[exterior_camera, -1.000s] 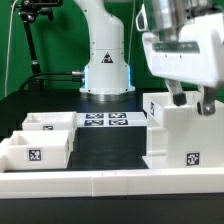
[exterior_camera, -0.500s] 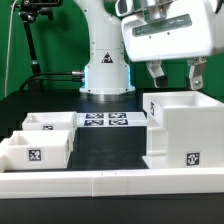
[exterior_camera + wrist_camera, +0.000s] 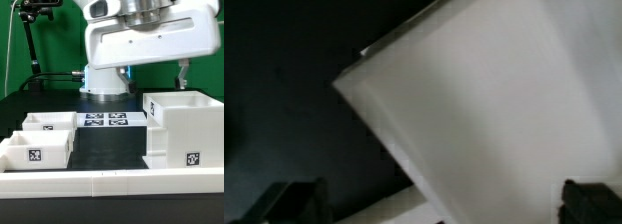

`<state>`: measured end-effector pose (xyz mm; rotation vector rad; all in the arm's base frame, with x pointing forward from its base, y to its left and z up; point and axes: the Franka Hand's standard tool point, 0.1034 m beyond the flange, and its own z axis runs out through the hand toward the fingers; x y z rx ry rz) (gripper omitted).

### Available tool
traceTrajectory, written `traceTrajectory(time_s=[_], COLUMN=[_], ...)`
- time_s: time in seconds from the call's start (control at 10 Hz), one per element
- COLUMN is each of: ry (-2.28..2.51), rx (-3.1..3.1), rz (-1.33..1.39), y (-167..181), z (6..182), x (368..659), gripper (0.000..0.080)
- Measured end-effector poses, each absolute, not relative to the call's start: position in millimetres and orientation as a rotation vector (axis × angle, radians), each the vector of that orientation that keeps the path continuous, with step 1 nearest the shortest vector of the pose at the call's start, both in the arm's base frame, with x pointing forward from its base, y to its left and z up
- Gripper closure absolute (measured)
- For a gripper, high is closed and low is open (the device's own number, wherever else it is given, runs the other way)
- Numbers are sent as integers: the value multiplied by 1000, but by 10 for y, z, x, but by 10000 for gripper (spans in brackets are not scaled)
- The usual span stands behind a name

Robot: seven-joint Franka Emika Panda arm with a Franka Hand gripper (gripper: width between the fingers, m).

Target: Assemble drawer

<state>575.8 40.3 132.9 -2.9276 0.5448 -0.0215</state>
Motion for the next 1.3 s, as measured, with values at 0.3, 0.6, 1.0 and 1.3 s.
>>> traceTrajectory(time_s=[0.3, 0.6, 1.0, 1.3], ry=[62, -13, -118, -47], rx=[-2994, -2996, -3049, -3077], rz=[-69, -72, 32, 30], y=[-17, -18, -232, -499], z=[1289, 1280, 1197, 1042], x=[5668, 5664, 5494, 5329], gripper=[151, 151, 151, 151])
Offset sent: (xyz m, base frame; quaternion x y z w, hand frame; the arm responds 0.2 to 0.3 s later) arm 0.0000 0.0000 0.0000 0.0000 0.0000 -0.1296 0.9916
